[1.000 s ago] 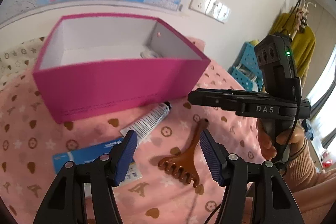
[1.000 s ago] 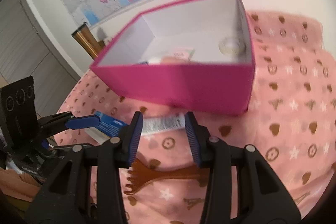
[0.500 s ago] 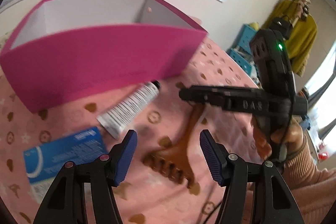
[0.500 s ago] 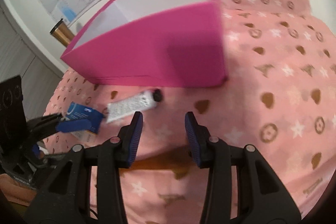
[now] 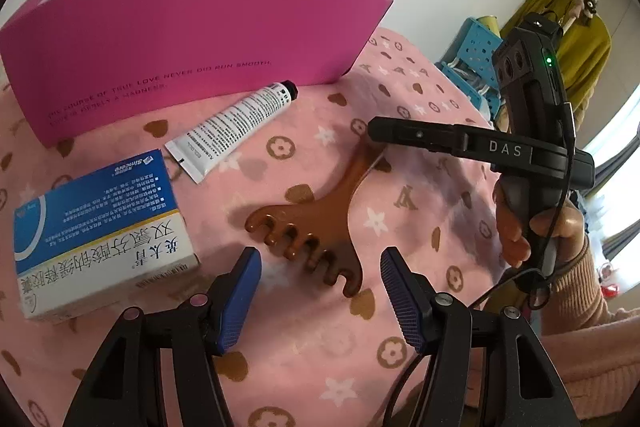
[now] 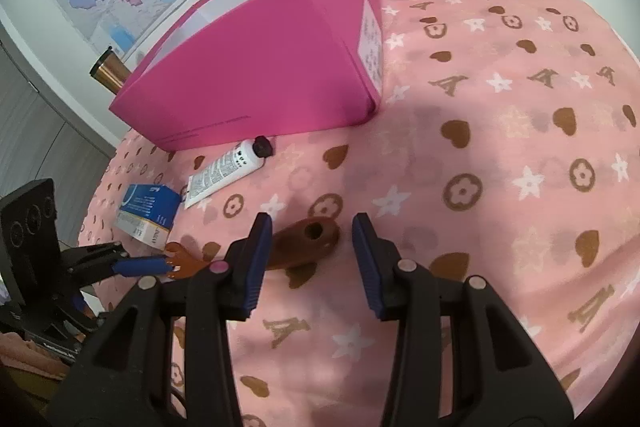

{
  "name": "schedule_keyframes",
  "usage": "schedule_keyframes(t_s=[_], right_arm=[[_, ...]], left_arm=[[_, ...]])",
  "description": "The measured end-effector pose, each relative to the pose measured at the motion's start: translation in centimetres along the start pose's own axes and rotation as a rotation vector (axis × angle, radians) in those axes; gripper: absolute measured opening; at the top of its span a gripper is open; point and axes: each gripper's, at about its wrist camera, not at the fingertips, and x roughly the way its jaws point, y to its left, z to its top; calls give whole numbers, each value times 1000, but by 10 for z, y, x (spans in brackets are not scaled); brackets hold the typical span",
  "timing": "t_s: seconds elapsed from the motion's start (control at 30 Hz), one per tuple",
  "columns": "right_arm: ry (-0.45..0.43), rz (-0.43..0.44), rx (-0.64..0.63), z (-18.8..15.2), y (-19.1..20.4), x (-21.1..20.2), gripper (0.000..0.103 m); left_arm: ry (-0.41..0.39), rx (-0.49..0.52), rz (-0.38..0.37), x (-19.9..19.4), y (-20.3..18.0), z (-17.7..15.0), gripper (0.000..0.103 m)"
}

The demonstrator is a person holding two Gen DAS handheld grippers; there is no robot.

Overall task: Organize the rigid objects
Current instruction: 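Reach the right gripper to the brown wooden massager and grasp its handle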

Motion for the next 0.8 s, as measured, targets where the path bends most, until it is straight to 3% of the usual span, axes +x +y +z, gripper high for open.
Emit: schedule_keyframes(t_s=[0.13,0.27,0.33,0.57,0.67,0.73,0.8], right_arm=[[0,20,-15,-3,5,2,45],[-16,36,14,-5,0,-2,45],[-27,65,46,-7,-6,-5,45],[-93,207,131,-13,-19,-17,46],[-82,335,153,-17,-17,-13,45],[-62,246,105,-17,-4,-6,45],[-51,248,108,-16,-2,-3,37]], left_arm=[[-5,-7,-2,2,-2,2,62],[-15,-4,38,5,-3,2,47],[-18,-21,37,4,0,2,45],[-24,-42,36,3,6,2,41],[-25,-41,32,4,5,3,41],[-27,-42,34,3,5,3,41],[-29,-45,30,2,6,2,41]])
